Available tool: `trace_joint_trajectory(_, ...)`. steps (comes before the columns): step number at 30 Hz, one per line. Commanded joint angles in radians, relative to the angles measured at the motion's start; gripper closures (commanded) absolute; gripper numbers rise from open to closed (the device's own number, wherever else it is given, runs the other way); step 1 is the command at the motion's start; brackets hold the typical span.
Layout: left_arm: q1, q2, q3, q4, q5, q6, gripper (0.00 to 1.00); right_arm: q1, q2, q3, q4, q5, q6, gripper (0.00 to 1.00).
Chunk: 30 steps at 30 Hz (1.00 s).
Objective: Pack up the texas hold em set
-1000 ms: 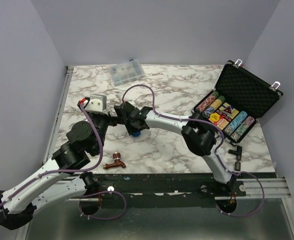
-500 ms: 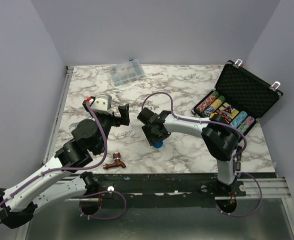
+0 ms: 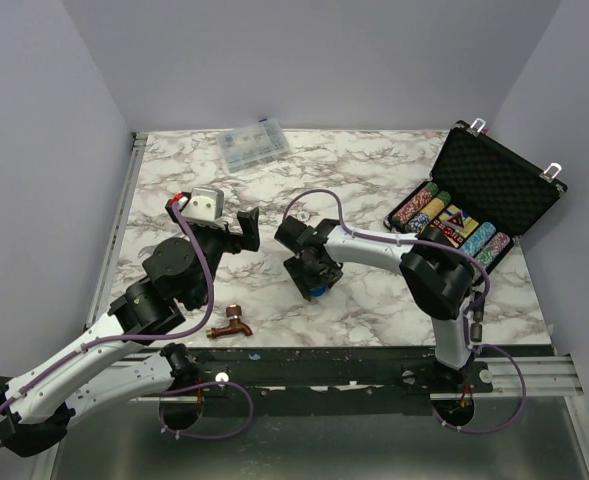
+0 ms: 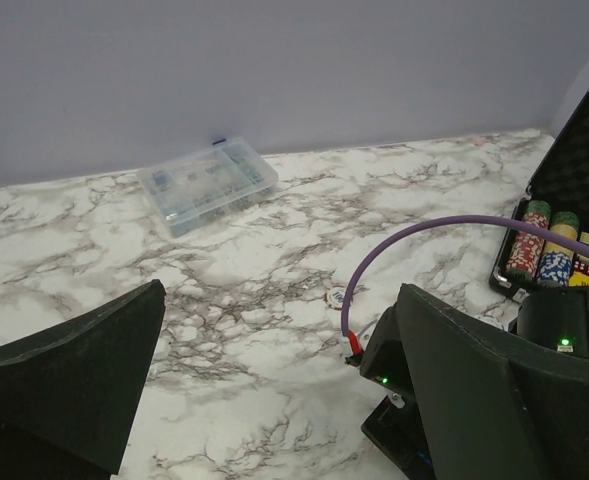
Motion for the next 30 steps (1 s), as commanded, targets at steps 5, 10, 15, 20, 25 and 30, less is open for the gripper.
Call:
trace_joint_trajectory(5, 0.003, 0.0, 0.029, -0.011, 0.023, -0.011, 0.01, -0.017, 0.133, -0.04, -0.044, 0.05, -0.024, 0.32)
trace_joint_trajectory(10, 0.003, 0.003, 0.028, -0.012, 0.024, -0.013, 0.01, -0.029, 0.14, -0.017, -0.037, 0.038, -0.037, 0.31)
trace_joint_trajectory(15, 0.003, 0.01, 0.03, -0.012, 0.028, -0.014, 0.01, -0.032, 0.157, 0.009, -0.031, 0.043, -0.047, 0.31)
trace_joint_trajectory(20, 0.003, 0.016, 0.029, -0.014, 0.027, -0.014, 0.01, -0.042, 0.171, 0.038, -0.025, 0.05, -0.057, 0.3)
trace_joint_trajectory(25, 0.003, 0.02, 0.032, -0.017, 0.028, -0.014, 0.01, -0.05, 0.183, 0.06, -0.02, 0.041, -0.068, 0.3)
trace_joint_trajectory(30, 0.003, 0.018, 0.031, -0.015, 0.026, -0.014, 0.01, -0.051, 0.196, 0.066, -0.012, 0.041, -0.079, 0.33)
